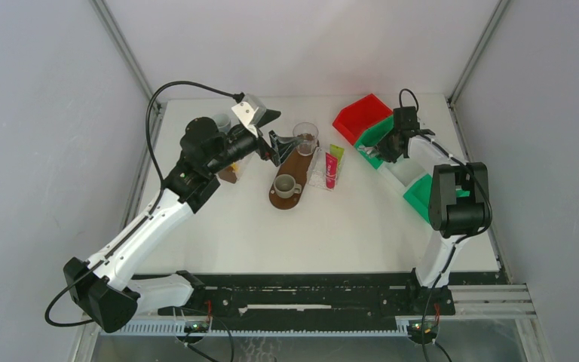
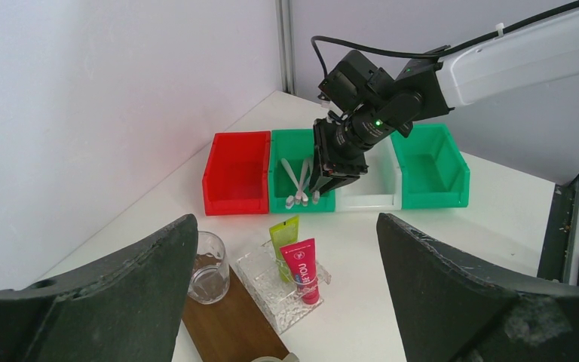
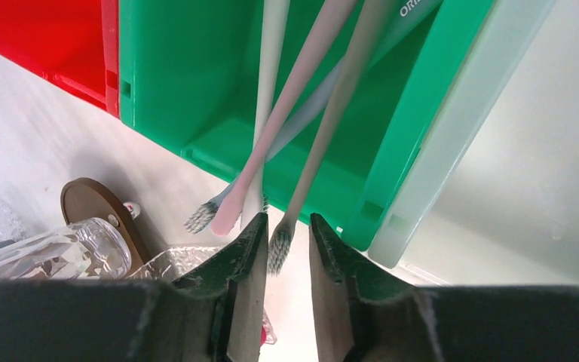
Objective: Prepare toiletry sets of a toothbrush and toothpaste on the tray
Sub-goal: Move the toothbrush to the storage box, then pick up the toothbrush from the storage box.
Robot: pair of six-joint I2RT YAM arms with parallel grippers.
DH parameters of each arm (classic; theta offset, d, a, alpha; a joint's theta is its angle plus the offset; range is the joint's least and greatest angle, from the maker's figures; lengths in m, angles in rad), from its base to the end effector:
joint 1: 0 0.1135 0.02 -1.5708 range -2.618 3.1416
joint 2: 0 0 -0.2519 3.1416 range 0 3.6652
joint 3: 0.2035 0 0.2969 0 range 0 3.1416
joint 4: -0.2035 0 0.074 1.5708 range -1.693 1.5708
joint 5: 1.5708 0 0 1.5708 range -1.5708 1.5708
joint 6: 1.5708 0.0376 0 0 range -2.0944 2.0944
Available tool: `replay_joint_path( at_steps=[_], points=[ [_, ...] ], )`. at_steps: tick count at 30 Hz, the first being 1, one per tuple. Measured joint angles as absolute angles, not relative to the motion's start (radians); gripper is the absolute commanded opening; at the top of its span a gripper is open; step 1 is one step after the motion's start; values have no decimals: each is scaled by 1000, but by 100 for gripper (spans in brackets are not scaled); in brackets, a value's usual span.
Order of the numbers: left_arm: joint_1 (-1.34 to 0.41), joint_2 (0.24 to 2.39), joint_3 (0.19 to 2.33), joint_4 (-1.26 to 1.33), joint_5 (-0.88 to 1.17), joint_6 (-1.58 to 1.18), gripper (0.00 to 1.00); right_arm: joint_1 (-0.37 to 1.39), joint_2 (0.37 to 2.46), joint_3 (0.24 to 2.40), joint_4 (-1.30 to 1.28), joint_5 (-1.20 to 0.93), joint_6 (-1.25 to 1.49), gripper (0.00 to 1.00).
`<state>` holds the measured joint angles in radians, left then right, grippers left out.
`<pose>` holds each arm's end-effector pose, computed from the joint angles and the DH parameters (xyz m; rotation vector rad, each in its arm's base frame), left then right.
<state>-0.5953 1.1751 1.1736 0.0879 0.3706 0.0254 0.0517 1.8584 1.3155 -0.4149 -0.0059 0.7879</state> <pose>0.2593 -0.1921 0.4149 0.7516 1.3375 -0.7311 0.4350 0.0227 0.1649 0.9203 2.3927 0.3376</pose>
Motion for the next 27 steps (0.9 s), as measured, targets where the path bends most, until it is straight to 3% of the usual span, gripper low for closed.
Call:
replay_joint_path(
  at_steps=[27],
  points=[
    [-595,1170,1158,96,371,25,92,47,1867,1316,-387,-49,842,36]
  ],
)
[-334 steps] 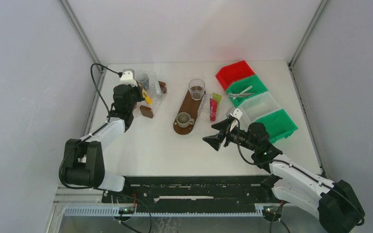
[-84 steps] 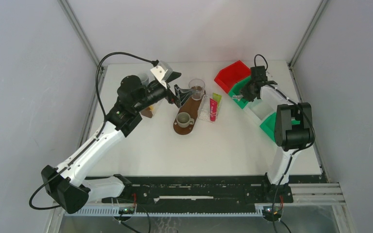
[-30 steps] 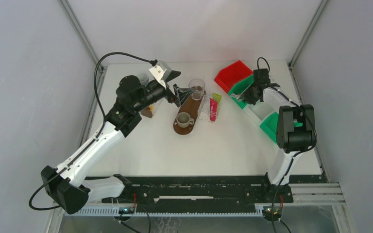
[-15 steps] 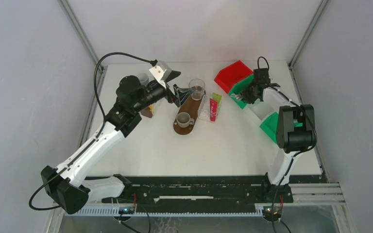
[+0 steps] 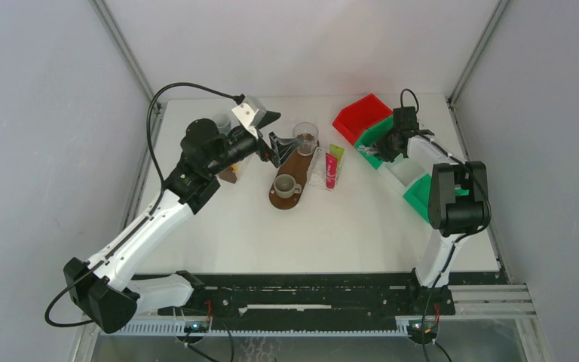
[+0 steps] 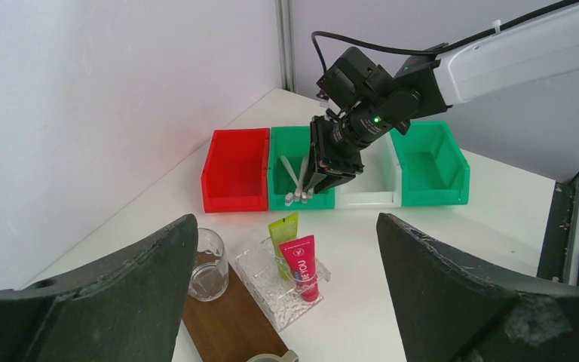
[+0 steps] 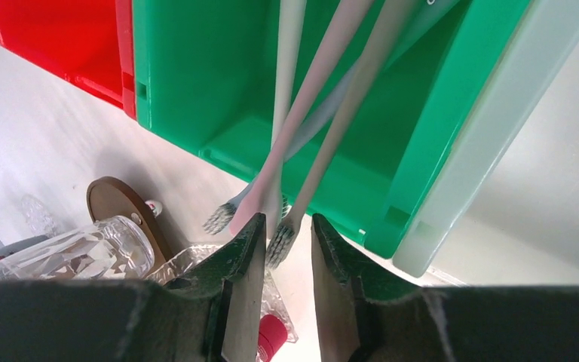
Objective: Prepare toiletry sets of a toothbrush and toothpaste on the tray
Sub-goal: Pick up the toothbrush from the storage box.
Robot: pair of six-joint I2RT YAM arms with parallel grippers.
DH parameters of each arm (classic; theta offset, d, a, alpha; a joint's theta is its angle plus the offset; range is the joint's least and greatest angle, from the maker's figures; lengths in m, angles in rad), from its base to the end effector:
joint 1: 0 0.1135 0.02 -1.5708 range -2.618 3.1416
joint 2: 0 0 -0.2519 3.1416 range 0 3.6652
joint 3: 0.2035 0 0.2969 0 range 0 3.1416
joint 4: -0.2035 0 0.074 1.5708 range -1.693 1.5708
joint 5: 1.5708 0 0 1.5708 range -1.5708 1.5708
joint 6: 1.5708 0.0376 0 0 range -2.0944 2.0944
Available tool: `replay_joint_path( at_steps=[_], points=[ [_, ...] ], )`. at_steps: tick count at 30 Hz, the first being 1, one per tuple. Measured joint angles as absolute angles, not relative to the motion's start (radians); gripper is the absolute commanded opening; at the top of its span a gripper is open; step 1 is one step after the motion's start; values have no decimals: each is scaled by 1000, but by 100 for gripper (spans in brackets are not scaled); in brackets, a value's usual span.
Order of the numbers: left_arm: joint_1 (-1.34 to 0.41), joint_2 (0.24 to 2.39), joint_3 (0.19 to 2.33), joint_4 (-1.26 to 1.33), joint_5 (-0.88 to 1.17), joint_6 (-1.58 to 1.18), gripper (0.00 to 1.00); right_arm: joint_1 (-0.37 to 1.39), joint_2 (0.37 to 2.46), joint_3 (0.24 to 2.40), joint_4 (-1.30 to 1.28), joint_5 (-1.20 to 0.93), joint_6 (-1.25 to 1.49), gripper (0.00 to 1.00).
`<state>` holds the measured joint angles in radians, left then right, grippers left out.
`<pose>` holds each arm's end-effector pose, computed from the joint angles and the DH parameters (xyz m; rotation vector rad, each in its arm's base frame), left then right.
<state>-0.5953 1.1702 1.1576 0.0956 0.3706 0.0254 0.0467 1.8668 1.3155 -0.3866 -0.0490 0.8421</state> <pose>0.2589 -0.1918 0.4108 0.7524 1.3409 -0.7313 0.4380 0.0223 0.1633 0.9722 2.3674 0.4169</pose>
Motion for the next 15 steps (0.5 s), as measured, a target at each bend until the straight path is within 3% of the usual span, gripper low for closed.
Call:
replay_joint_path(
  at_steps=[15],
  points=[
    [-595,1170,1158,96,371,25,92,44,1893,1316,-382,-54,884,30]
  ],
)
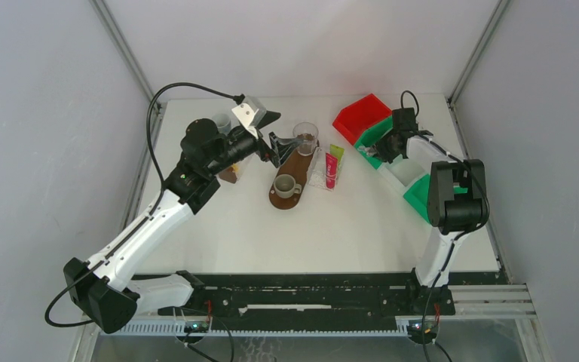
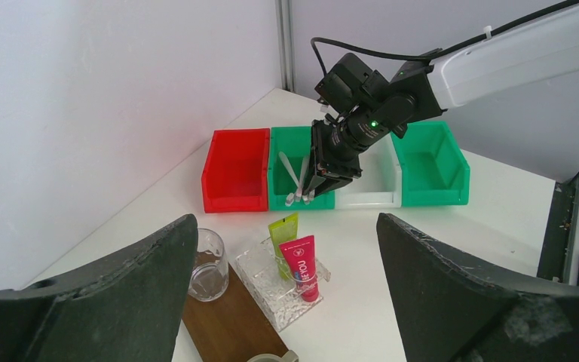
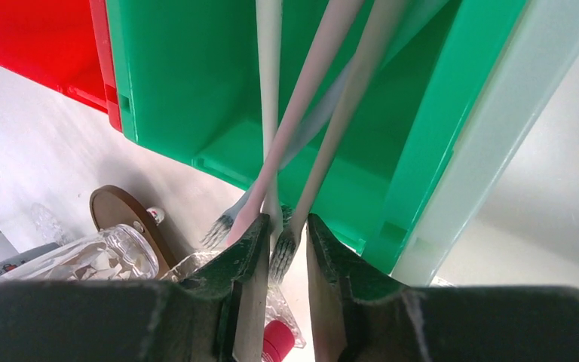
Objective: Prepare toiletry sets of a toothbrush and toothpaste on the tray
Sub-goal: Pick up the toothbrush from the storage box.
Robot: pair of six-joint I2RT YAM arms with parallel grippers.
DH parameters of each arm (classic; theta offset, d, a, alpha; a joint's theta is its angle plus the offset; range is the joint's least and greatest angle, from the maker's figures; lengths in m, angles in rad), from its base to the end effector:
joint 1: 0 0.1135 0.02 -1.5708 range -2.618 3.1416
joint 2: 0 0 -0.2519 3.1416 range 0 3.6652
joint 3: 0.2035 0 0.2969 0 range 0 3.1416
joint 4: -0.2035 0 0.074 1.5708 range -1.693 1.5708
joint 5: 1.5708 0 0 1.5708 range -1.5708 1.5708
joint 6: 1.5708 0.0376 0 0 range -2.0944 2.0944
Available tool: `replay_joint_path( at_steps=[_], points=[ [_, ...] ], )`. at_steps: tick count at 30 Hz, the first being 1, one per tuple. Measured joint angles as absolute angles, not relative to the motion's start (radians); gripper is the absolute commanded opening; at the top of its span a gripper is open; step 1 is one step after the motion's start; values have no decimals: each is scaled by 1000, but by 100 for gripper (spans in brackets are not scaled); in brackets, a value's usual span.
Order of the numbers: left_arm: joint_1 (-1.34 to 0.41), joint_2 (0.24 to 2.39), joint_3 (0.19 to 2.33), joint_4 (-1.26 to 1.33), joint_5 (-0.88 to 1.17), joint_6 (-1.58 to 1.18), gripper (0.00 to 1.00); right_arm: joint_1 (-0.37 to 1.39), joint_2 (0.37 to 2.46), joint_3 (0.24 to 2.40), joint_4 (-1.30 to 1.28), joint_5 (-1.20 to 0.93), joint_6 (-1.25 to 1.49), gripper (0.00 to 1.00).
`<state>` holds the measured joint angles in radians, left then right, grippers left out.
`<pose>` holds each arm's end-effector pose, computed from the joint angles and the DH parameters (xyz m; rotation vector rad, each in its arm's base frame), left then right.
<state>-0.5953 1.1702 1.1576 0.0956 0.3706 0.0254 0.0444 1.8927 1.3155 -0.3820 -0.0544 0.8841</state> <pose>0.2589 -0.1918 0.4108 0.7524 1.3409 -0.7313 0.4396 0.0216 0.1527 1.0336 2.3699 0.4284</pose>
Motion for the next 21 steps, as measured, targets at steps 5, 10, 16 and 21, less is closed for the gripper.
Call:
replay_joint_path(
  at_steps=[5,10,16,21],
  points=[
    [-595,1170,1158,96,371,25,92,38,1899,1316,-373,-65,898,26],
    [-595,1170,1158,96,371,25,92,32,1900,1314,-369,-79,907,22],
    [-595,1170,1158,96,371,25,92,28,1878,1269,-339,-81,904,18],
    [-595,1170,1158,96,371,25,92,14,1839,1242,-334,-81,903,17]
  ],
)
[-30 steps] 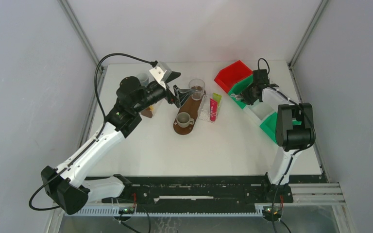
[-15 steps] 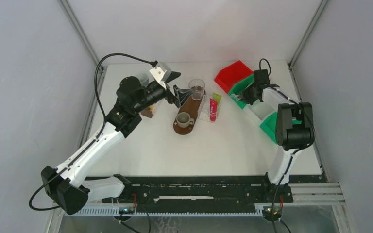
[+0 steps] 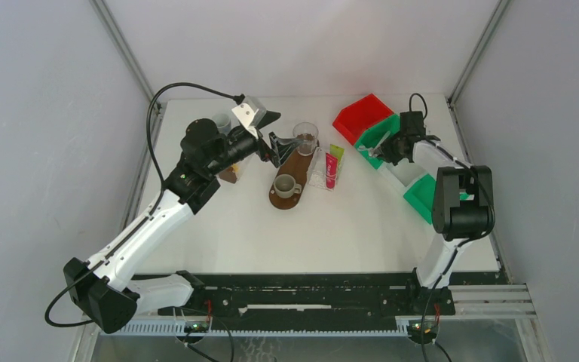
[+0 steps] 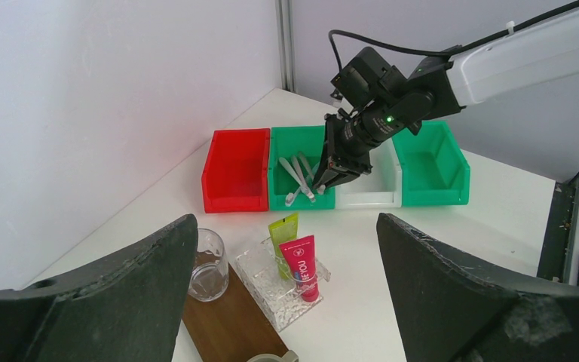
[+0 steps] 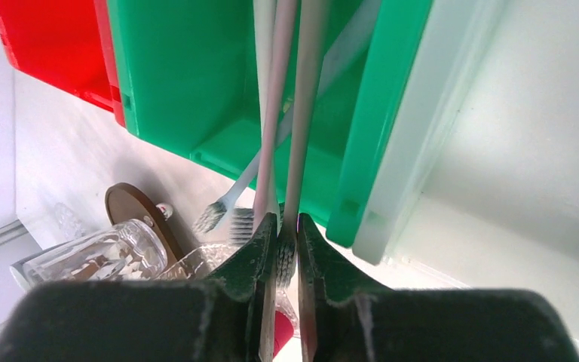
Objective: Prepare toiletry sets of a toothbrush and toothpaste on the tray
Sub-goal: Pick up the toothbrush from the storage box.
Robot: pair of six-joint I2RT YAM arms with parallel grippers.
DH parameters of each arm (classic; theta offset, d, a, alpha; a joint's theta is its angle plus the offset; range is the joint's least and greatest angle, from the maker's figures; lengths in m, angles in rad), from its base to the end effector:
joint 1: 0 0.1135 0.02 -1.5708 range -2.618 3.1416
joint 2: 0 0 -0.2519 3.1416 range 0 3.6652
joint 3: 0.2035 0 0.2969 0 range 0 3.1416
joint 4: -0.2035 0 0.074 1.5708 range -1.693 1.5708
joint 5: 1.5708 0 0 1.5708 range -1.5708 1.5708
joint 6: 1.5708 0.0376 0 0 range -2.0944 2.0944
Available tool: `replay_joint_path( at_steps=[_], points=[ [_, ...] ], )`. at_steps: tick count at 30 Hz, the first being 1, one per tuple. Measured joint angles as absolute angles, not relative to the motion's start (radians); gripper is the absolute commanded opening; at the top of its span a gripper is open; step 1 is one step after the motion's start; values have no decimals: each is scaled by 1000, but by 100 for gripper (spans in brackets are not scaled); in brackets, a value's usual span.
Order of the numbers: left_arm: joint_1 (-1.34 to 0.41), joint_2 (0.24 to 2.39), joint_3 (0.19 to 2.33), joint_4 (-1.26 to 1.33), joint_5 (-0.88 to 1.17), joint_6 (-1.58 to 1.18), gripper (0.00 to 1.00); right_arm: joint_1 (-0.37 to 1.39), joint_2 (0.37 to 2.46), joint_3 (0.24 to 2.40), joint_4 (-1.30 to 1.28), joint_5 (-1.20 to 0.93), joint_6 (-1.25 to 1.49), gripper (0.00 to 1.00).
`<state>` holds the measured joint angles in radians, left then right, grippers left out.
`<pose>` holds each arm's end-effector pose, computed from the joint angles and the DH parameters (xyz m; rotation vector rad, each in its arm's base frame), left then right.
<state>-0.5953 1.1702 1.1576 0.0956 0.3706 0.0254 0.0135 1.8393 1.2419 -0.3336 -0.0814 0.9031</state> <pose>0.2589 -0.1918 0.4108 0.7524 1.3409 -0.7313 0.4275 0.0088 0.1530 1.0716 2.3285 0.4692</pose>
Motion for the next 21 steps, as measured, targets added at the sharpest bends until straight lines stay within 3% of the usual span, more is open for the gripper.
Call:
replay_joint_path(
  at_steps=[13,15,21],
  points=[
    [-595,1170,1158,96,371,25,91,-36,1746,1193,-293,-150,921,13],
    [-595,1170,1158,96,371,25,91,-40,1730,1166,-267,-168,927,6],
    [-595,1170,1158,95,371,26,92,-40,1663,1076,-173,-216,945,2]
  ],
)
